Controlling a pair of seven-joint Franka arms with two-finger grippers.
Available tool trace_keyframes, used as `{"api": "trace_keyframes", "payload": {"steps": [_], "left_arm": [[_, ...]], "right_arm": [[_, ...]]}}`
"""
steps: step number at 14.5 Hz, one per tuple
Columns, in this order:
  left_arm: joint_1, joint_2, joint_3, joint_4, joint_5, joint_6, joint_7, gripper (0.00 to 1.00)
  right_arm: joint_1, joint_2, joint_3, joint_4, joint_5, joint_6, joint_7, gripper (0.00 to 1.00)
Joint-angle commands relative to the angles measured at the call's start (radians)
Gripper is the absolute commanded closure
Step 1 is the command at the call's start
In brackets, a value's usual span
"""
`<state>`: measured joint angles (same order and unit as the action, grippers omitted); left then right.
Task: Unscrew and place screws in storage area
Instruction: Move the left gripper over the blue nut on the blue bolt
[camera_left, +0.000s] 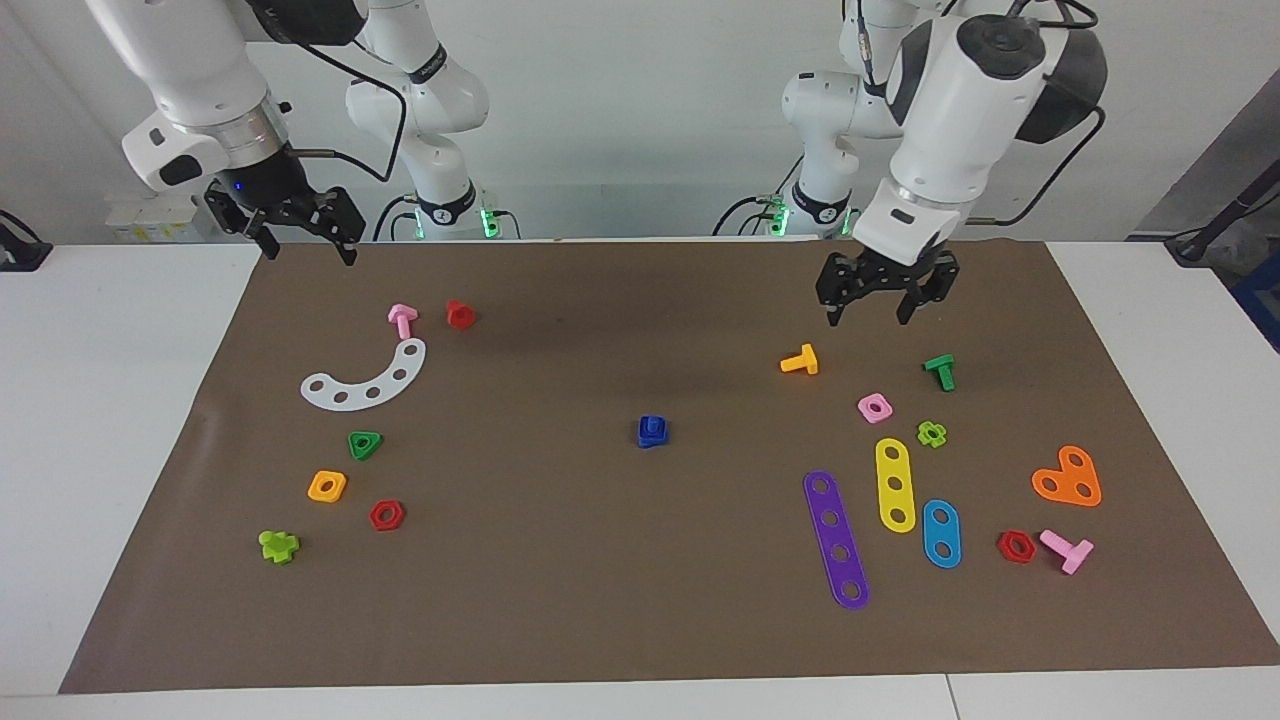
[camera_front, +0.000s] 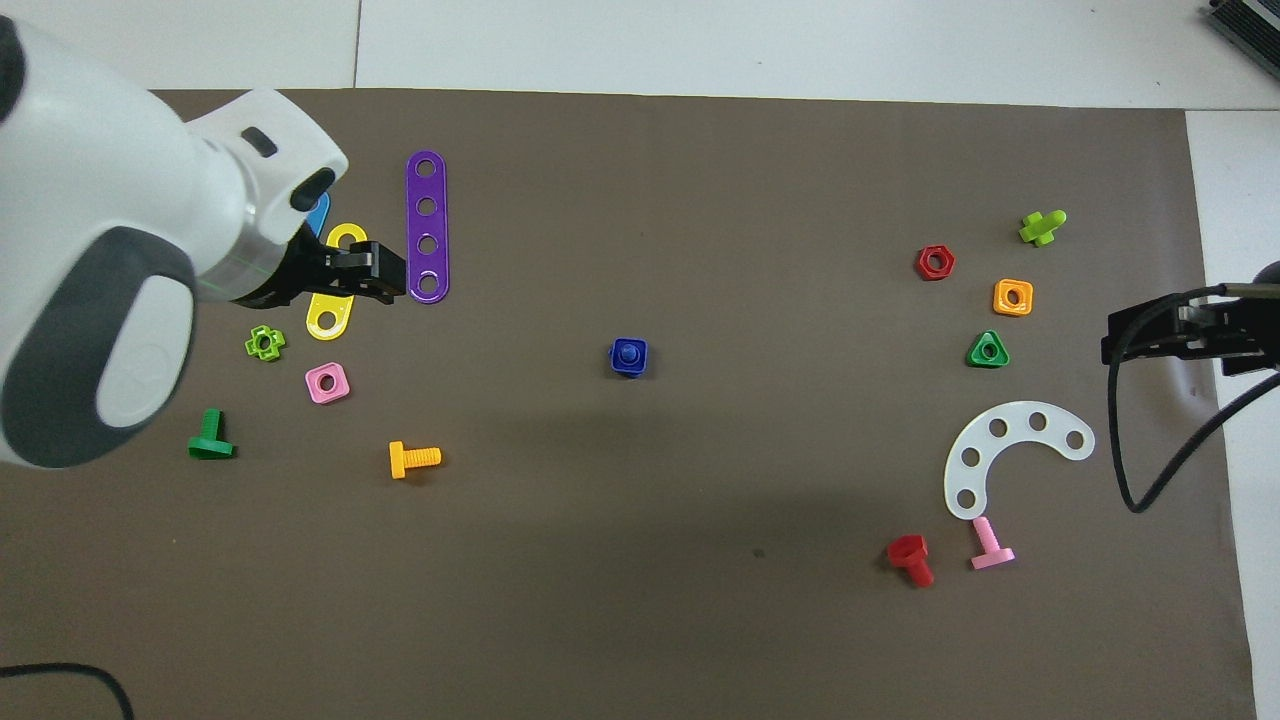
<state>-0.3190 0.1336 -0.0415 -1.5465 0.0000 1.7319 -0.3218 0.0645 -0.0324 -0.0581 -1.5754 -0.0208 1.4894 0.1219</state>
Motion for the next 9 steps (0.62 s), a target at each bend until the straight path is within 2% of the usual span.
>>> {"api": "trace_keyframes", "payload": {"steps": [1, 3, 7, 9], "left_arm": [[-0.077, 0.067, 0.015, -0.004, -0.034, 0.113, -0.104, 0.12], [-0.113, 0.109, 0.015, -0.010, -0.060, 0.231, -0.170, 0.12], [-0.195, 0.216, 0.018, -0.003, -0.067, 0.383, -0.217, 0.12], [-0.241, 0.280, 0.020, 0.003, -0.058, 0.411, -0.220, 0.12]], "right_arm": [[-0.006, -0.014, 0.004, -0.012, 0.009, -0.005, -0.027, 0.00], [-0.006, -0.014, 0.004, -0.011, 0.009, -0.005, -0.027, 0.00], [-0.006, -0.014, 0.004, -0.011, 0.009, -0.005, -0.027, 0.00], [-0.006, -0.014, 0.004, -0.012, 0.009, -0.005, -0.027, 0.00]]}}
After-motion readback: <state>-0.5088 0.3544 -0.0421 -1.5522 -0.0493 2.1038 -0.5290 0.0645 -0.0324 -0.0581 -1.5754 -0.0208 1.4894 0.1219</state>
